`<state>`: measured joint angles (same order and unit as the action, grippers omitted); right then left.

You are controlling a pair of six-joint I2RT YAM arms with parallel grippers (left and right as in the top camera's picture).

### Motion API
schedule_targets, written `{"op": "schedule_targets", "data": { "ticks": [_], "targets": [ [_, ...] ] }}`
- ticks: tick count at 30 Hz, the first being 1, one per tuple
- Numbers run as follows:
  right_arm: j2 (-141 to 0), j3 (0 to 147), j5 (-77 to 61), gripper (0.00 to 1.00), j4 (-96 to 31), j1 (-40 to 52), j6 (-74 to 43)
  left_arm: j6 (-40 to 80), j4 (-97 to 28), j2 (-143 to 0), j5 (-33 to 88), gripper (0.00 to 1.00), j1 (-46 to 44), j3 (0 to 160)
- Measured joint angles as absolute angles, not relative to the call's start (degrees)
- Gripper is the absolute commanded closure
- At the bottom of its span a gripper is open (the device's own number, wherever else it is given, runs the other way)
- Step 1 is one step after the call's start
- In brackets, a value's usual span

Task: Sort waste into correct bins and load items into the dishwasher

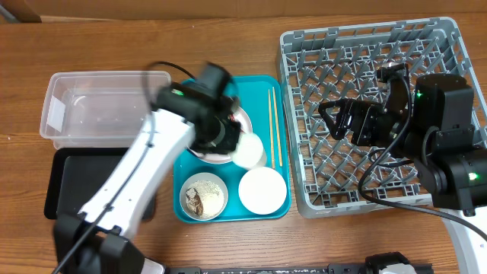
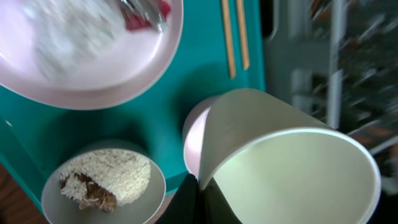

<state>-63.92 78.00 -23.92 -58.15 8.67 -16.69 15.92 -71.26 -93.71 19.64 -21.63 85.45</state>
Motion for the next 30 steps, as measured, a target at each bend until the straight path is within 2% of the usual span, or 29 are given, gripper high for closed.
{"op": "schedule_targets", "data": {
  "ticks": [7,11,18,22,26,30],
  "targets": [
    [-63.9,78.0,-28.1,0.11,-55.2,8.7,-17.7,8.5,-72.8,-93.0,51.9,0.96,1.1,87.8],
    [-64.7,78.0,-36.4,0.12,-49.0,9.4,-17.8,4.8,-75.3,-93.0,66.9,0.96,7.3,87.8],
    [-70.9,78.0,-44.8,0.11,-42.0,17.1,-17.6,0.8,-81.3,-93.0,81.0,0.96,5.0,87.8],
    [-74.2,78.0,-51.5,0.06,-37.6,18.5,-15.6,-0.4,-82.1,-93.0,84.2,0.96,2.3,87.8],
    [-75.3,78.0,-57.7,0.05,-35.0,18.6,-13.9,-0.7,-82.3,-93.0,85.6,0.96,-0.1,87.8],
    [-75.8,78.0,-61.1,0.23,-33.5,19.3,-13.1,-0.7,-81.9,-93.0,86.1,0.96,-2.0,87.8]
  ]
}}
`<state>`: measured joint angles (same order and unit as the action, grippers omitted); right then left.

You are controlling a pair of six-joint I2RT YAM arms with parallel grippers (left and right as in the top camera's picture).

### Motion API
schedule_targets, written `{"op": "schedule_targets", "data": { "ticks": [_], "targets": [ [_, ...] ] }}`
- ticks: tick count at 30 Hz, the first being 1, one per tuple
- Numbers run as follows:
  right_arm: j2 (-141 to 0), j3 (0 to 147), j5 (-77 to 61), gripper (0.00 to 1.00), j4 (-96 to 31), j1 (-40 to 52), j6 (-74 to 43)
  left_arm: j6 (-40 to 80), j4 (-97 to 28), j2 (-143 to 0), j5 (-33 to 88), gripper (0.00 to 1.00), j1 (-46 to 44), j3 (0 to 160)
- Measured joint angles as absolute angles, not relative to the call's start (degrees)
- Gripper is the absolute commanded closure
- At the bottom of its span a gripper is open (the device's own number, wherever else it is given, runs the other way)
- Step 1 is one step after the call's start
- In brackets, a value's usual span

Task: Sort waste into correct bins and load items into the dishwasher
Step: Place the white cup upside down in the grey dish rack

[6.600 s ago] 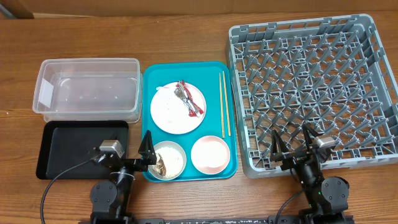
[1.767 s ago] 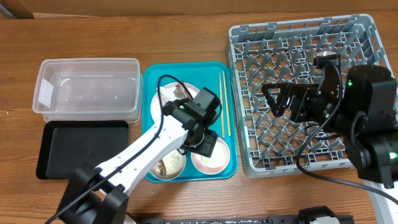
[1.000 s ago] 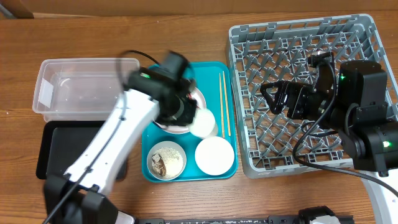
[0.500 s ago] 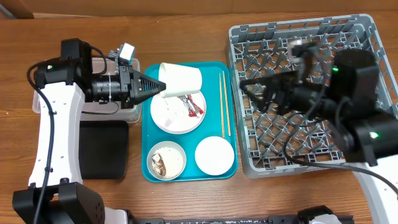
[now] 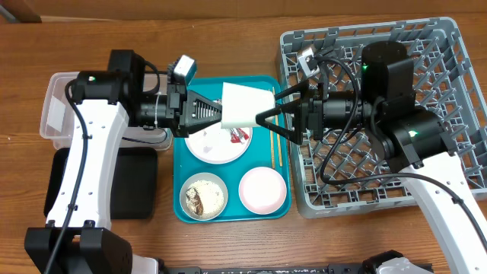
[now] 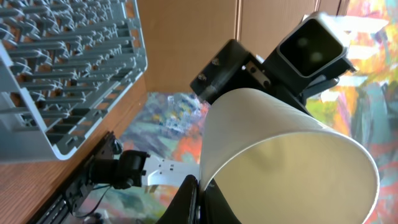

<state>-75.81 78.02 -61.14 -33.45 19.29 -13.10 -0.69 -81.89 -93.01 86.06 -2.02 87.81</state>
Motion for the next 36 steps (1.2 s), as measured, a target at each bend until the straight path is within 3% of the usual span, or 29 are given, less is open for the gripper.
{"op": "schedule_targets", "data": {
  "ticks": [5,8,10,11,12,13,20,26,31,36],
  "targets": [
    [-76.3,78.0,-64.1,0.43,-30.3,19.7,-13.0,-1.3,-80.9,-93.0,87.7,0.96,-3.6,87.8],
    [-76.3,78.0,-64.5,0.45,-30.5,19.7,-13.1,-1.7,-80.4,-93.0,87.9,0.97,-3.5,87.8],
    [-76.3,78.0,-64.4,0.45,-30.5,19.7,-13.1,-2.0,-79.9,-93.0,87.9,0.71,-3.5,87.8],
    [-76.4,78.0,-65.1,0.48,-30.5,19.9,-13.1,-2.0,-79.7,-93.0,87.9,0.45,-3.5,87.8],
    [-76.4,78.0,-65.8,0.48,-30.5,20.3,-13.1,-1.9,-79.7,-93.0,87.8,0.09,-3.7,87.9],
    [-76.4,78.0,-66.3,0.49,-30.5,20.4,-13.0,-2.0,-79.6,-93.0,87.5,0.00,-3.8,87.9],
    [-74.0,78.0,-65.7,0.49,-34.9,10.9,-13.9,-1.7,-81.2,-93.0,74.2,0.00,-3.7,87.9],
    [-68.0,78.3,-47.1,0.56,-55.2,-0.4,-17.2,-1.5,-81.9,-93.0,65.2,0.00,-3.4,87.9],
    [-67.0,78.4,-26.9,0.56,-70.0,3.3,-20.8,-1.3,-79.5,-93.0,62.9,0.00,-3.3,87.9],
    [-69.4,78.4,-10.5,0.55,-77.5,13.5,-26.4,0.1,-77.3,-93.0,61.9,0.00,-3.3,87.9]
  ]
}}
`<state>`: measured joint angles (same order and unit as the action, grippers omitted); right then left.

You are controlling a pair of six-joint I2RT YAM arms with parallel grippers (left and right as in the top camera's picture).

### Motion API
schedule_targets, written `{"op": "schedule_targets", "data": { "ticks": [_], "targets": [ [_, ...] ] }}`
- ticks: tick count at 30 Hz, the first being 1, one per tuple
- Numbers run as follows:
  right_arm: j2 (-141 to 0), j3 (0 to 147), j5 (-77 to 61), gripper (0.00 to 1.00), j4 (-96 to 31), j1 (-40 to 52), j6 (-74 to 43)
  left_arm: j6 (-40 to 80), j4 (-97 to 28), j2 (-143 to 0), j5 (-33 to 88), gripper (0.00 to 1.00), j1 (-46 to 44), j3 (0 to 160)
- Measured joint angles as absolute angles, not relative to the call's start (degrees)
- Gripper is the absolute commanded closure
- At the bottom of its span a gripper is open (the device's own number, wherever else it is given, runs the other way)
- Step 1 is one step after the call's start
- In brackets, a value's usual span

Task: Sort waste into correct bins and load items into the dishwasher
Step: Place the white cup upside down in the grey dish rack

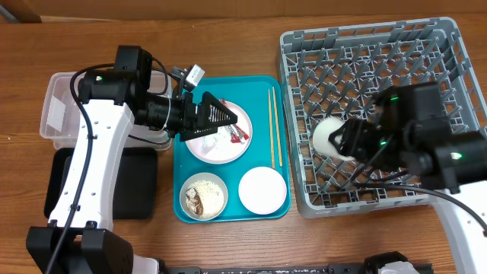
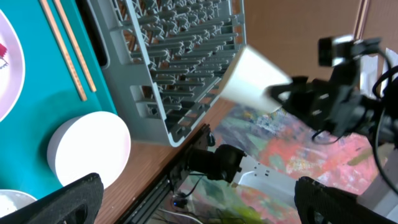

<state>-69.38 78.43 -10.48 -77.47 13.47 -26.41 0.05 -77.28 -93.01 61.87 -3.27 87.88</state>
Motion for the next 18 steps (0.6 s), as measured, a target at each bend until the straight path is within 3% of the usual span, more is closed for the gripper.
{"op": "schedule_targets", "data": {
  "ticks": [8,9,13,18],
  "targets": [
    [-79.2,78.4,2.2,0.55,-80.9,21.7,-33.3,1.3,-77.5,-93.0,61.4,0.00,-3.3,87.9],
    [-80.5,78.4,3.0,0.53,-80.9,21.7,-33.8,1.3,-77.6,-93.0,61.3,0.00,-3.3,87.9],
    [-85.5,78.4,4.6,0.28,-79.9,21.7,-34.8,1.3,-77.8,-93.0,61.0,0.00,-3.3,87.9],
    [-88.8,78.4,2.1,0.21,-78.6,21.7,-33.5,1.4,-78.3,-93.0,59.2,0.00,-3.3,87.9]
  ]
}}
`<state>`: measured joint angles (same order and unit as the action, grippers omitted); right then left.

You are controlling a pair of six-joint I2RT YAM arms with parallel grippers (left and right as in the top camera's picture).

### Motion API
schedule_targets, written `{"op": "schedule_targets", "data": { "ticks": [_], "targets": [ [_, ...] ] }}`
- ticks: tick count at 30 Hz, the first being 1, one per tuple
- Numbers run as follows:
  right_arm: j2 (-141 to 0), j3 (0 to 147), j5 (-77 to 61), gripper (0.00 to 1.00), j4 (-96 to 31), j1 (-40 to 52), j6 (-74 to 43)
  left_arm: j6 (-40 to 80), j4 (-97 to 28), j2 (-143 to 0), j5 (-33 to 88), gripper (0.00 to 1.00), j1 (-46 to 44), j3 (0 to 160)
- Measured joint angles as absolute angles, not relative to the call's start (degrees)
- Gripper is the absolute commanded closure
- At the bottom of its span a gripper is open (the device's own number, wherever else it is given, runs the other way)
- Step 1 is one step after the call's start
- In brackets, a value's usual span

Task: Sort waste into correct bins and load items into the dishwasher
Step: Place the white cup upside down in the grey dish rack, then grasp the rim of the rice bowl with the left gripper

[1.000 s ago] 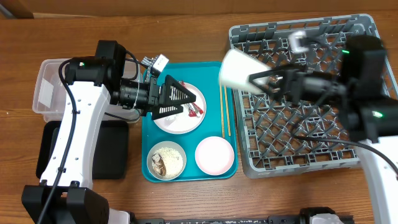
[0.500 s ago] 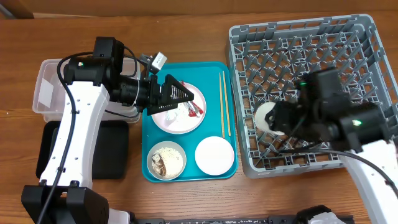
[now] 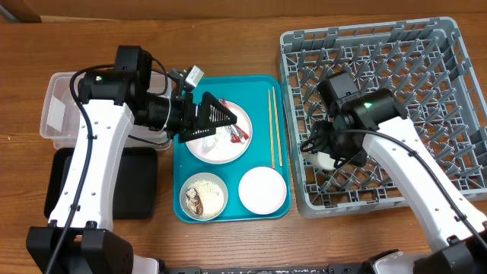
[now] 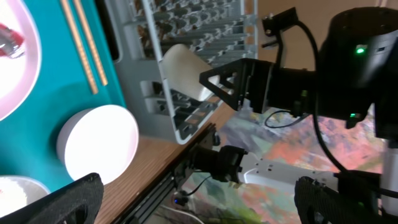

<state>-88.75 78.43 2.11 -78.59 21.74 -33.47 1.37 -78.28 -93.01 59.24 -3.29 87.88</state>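
A white paper cup (image 4: 180, 62) lies on its side low in the front left part of the grey dish rack (image 3: 426, 46). From above only a bit of the cup (image 3: 326, 158) shows under the right wrist. My right gripper (image 4: 214, 81) is shut on the cup, its black fingers (image 4: 231, 79) on either side of it. My left gripper (image 3: 221, 118) hangs open and empty over the teal tray (image 3: 183, 152), above the pink plate (image 3: 217, 144). Its pads (image 4: 56, 199) sit wide apart.
On the tray are the pink plate with red scraps (image 3: 240, 135), a pair of chopsticks (image 3: 275, 125), a bowl of rice (image 3: 203, 195) and a white bowl (image 3: 262, 189). A clear bin (image 3: 65, 103) and a black bin (image 3: 61, 183) stand left of the tray.
My right arm has swung round and brought the cup from above the rack's middle left down into its front left part. My left arm has stayed where it was, open.
My left gripper was shut on the cup just above the tray. Then it held the cup up between the arms, with the open right gripper around its far end. Then the left stood open and the right held the cup over the rack; now the cup is down in it.
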Motion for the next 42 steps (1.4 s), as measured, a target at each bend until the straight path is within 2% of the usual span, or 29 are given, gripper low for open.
{"op": "schedule_targets", "data": {
  "ticks": [7,11,12,13,16,18,19,21,24,25,28,29,31,33,39,42],
  "targets": [
    [-88.8,78.5,0.9,0.16,-78.4,21.1,-32.9,1.5,-80.5,-93.0,54.4,0.07,-3.3,87.9],
    [-88.7,80.4,0.9,0.16,-78.0,19.8,-33.0,1.5,-81.5,-93.0,51.1,0.07,-3.9,87.9],
    [-88.5,81.5,0.9,0.19,-78.0,19.7,-32.8,1.5,-81.7,-93.0,50.1,0.07,-4.4,87.9],
    [-88.2,82.5,0.9,0.28,-77.9,19.5,-32.6,1.5,-81.8,-93.0,49.1,0.07,-5.0,87.9],
    [-86.7,85.0,0.8,0.44,-77.6,19.5,-31.6,1.5,-81.7,-93.0,46.8,0.07,-7.4,87.9],
    [-85.6,85.6,0.0,0.61,-78.2,19.5,-31.2,1.5,-81.5,-93.0,45.8,0.07,-8.8,87.9],
    [-85.3,85.6,-0.3,0.66,-78.8,19.6,-31.3,1.5,-81.4,-93.0,45.3,0.08,-9.4,87.9],
    [-85.0,85.5,-0.9,0.71,-79.8,20.0,-31.2,1.5,-81.4,-93.0,44.5,0.08,-10.2,87.9],
    [-85.0,85.0,-1.3,0.73,-80.2,21.3,-31.4,1.6,-81.3,-93.0,43.9,0.14,-10.4,87.9],
    [-85.0,84.7,-1.4,0.72,-80.2,21.8,-31.4,1.5,-81.3,-93.0,43.6,0.15,-10.4,87.9],
    [-85.0,84.1,-1.2,0.58,-79.9,22.5,-31.7,1.6,-82.6,-93.0,41.2,0.19,-10.5,87.9],
    [-85.0,84.1,-0.9,0.52,-79.4,22.3,-31.9,1.7,-83.4,-93.0,39.6,0.19,-11.0,87.9],
    [-85.0,84.1,-0.3,0.32,-77.4,21.7,-33.0,2.7,-84.2,-93.0,35.4,0.20,-12.1,87.8],
    [-85.0,84.1,-0.1,0.24,-75.5,20.2,-33.5,4.5,-84.0,-93.0,30.7,0.22,-14.5,87.2],
    [-82.9,85.5,-1.5,0.19,-71.3,12.7,-34.0,14.3,-78.0,-93.0,18.2,0.35,-26.5,78.0],
    [-81.3,86.1,-2.4,0.18,-71.5,10.5,-34.2,20.2,-75.6,-93.0,13.8,0.48,-31.9,72.6]
  ]
}}
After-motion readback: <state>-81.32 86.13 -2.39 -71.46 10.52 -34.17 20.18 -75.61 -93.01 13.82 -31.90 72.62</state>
